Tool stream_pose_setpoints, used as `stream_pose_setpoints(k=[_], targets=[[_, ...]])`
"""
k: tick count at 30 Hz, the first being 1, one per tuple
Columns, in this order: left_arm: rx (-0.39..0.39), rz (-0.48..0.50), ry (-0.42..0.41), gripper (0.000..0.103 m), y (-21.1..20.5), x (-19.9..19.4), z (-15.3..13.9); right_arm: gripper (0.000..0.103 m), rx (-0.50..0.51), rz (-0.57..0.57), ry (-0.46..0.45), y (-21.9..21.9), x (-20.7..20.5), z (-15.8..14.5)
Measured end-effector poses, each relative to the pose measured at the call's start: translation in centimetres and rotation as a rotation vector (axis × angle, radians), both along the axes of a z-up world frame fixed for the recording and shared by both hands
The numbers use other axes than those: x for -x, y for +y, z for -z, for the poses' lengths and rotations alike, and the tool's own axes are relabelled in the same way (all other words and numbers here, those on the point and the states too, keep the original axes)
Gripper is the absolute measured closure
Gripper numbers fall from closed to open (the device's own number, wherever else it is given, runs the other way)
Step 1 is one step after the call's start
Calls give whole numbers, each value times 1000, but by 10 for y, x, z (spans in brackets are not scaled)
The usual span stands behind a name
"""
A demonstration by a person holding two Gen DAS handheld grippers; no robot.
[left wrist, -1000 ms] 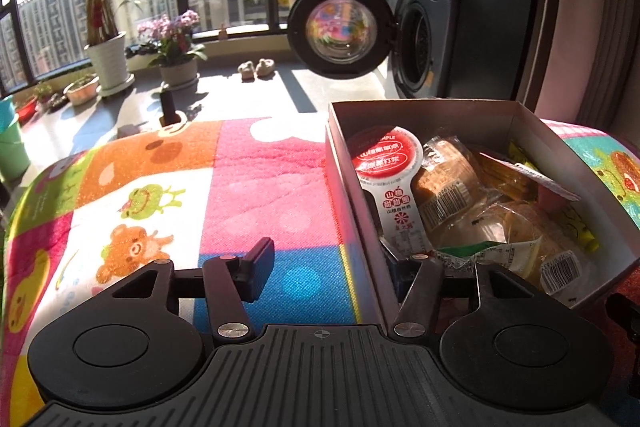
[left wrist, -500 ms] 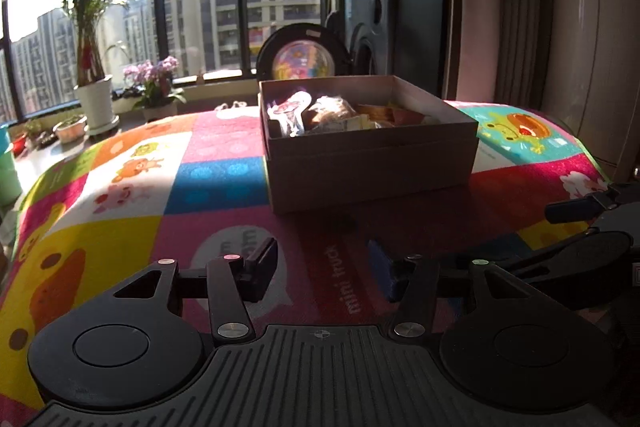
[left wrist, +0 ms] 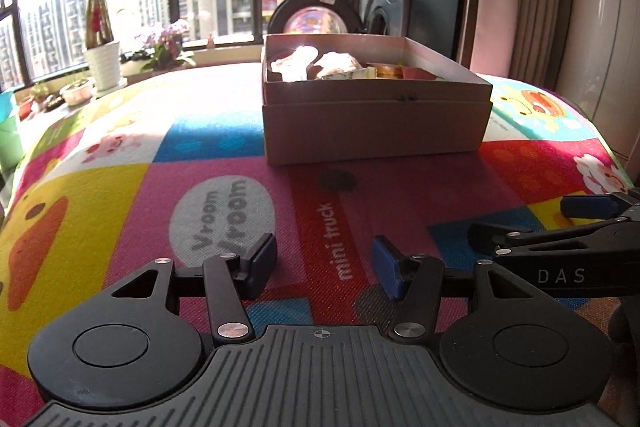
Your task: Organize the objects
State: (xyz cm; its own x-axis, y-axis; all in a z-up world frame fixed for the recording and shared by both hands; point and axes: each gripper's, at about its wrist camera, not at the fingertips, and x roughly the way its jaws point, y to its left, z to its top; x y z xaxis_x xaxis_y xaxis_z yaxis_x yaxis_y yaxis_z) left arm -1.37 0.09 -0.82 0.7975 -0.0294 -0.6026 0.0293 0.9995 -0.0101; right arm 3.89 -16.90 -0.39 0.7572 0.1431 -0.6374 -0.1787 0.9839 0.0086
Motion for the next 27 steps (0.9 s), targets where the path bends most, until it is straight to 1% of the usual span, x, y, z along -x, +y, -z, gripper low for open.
stream_pose_setpoints(k=[2,6,27], targets=[[-4,-2,0,43,-1,0,0,0,2,-14,-1,-2,1,0],[3,-13,-1,43,-1,0,0,0,7,-6,-2,-4,1,-1],[-13,-12,0,43,-4,-1,0,0,7,-5,-2,-3,2,-1]])
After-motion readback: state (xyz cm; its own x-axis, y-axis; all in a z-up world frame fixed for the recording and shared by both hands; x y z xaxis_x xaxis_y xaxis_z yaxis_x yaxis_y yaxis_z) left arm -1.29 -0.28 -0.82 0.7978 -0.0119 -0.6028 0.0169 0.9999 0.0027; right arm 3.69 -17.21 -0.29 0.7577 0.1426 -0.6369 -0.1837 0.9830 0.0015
